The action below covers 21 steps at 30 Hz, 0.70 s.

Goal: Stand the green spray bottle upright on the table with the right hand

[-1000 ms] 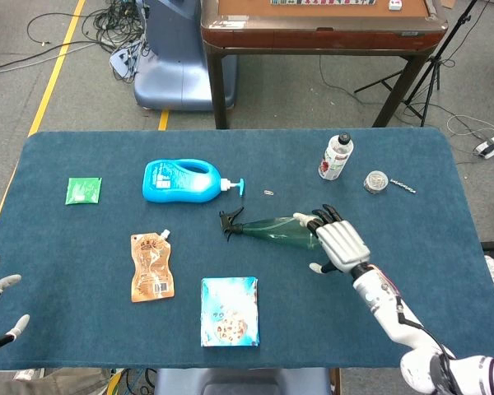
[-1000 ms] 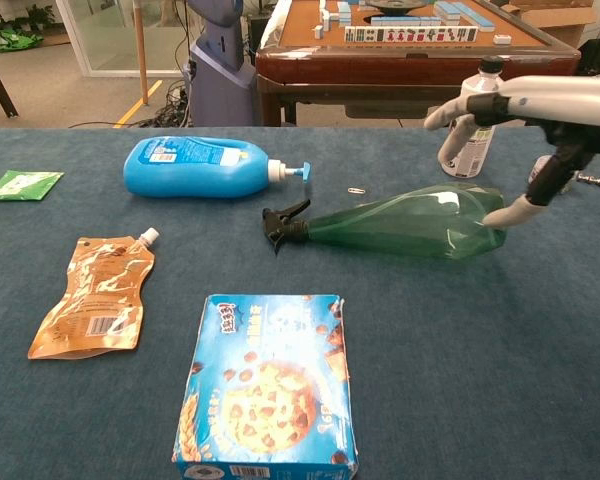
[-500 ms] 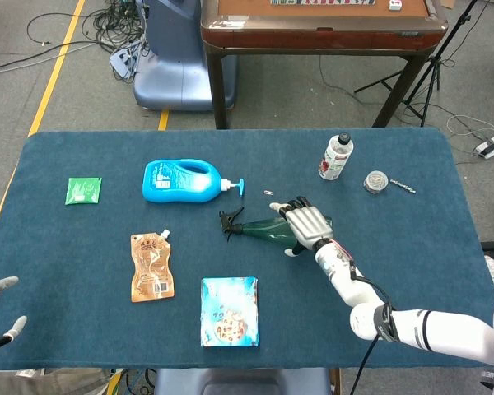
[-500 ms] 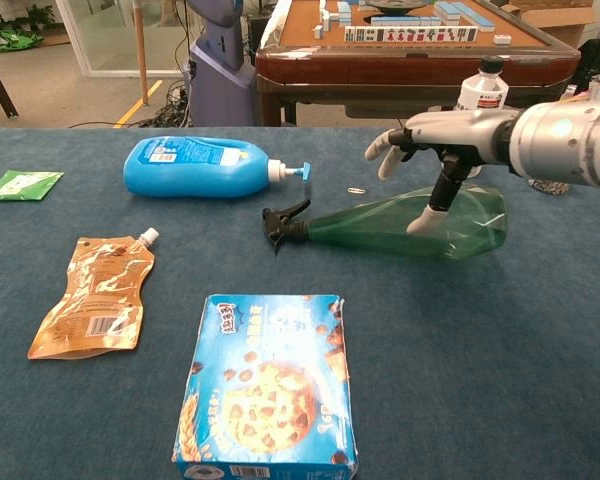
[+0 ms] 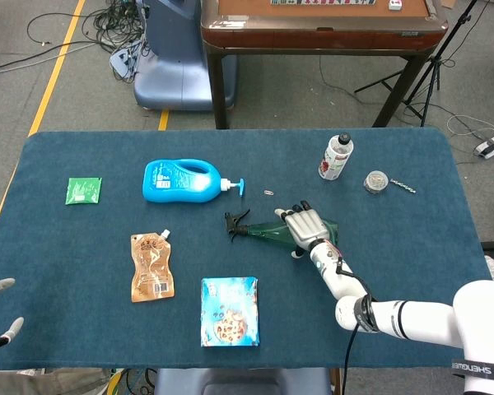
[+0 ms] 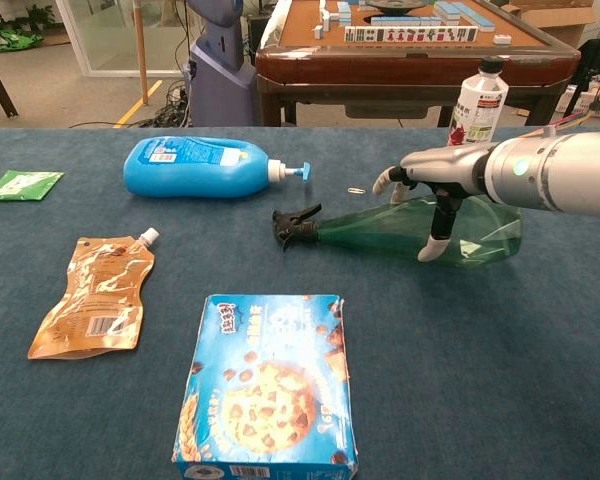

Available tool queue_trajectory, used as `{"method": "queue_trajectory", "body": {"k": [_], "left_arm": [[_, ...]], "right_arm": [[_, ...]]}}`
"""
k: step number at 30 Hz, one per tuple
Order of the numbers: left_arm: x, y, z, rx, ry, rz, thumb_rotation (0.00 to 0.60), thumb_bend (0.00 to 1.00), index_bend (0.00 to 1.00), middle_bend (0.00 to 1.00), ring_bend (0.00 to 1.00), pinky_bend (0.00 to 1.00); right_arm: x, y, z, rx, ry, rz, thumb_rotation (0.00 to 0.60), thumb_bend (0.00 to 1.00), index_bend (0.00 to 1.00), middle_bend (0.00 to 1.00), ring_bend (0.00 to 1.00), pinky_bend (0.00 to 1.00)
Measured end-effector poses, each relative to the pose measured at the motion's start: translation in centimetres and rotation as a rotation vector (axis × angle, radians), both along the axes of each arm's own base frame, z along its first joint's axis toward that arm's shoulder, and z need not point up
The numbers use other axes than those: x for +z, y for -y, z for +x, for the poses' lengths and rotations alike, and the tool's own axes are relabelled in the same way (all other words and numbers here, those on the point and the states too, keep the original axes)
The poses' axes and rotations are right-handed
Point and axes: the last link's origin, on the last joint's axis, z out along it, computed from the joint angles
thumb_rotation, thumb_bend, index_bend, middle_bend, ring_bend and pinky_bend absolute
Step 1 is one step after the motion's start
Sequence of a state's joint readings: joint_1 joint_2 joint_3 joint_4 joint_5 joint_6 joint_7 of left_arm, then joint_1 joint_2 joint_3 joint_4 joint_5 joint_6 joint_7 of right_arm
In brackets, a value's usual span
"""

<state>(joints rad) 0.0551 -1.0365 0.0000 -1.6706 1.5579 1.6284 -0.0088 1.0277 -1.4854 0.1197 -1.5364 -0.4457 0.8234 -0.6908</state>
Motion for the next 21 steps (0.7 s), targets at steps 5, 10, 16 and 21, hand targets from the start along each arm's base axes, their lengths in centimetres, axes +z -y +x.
{"method": "queue_trajectory", "body": {"k": [5,10,16,21], "left_arm": [[0.0,0.0,0.1,-0.001,-0.001,0.000,0.600,0.26,0.27,0.02,0.05,0.03],[-0.1,0.0,0.2,-0.001,-0.003,-0.001,0.600,0.26,0.27,0.02,0.05,0.03],[-0.2,-0.1,0.6,-0.008,-0.005,-0.005,0.600,0.26,0.27,0.02,0.05,0.03],[-0.3,-0.2,1.0,-0.016,-0.008,-0.009,0.600,0.25,0.27,0.02,0.05,0.03]], "right_arm": [[0.3,-0.1,-0.3,0.044,-0.009,0.011,0.600,0.14,0.13,0.27,0.10,0.06],[1.0,-0.4,-1.0,0.110,-0.026,0.037,0.600,0.17,0.16,0.30,0.12,0.10],[2.5,-1.0,-2.6,0.158,-0.034,0.082,0.600,0.18,0.17,0.32,0.12,0.11],[3.9,-1.5,-4.1,0.206,-0.068,0.111,0.600,0.18,0.17,0.32,0.12,0.11]]}}
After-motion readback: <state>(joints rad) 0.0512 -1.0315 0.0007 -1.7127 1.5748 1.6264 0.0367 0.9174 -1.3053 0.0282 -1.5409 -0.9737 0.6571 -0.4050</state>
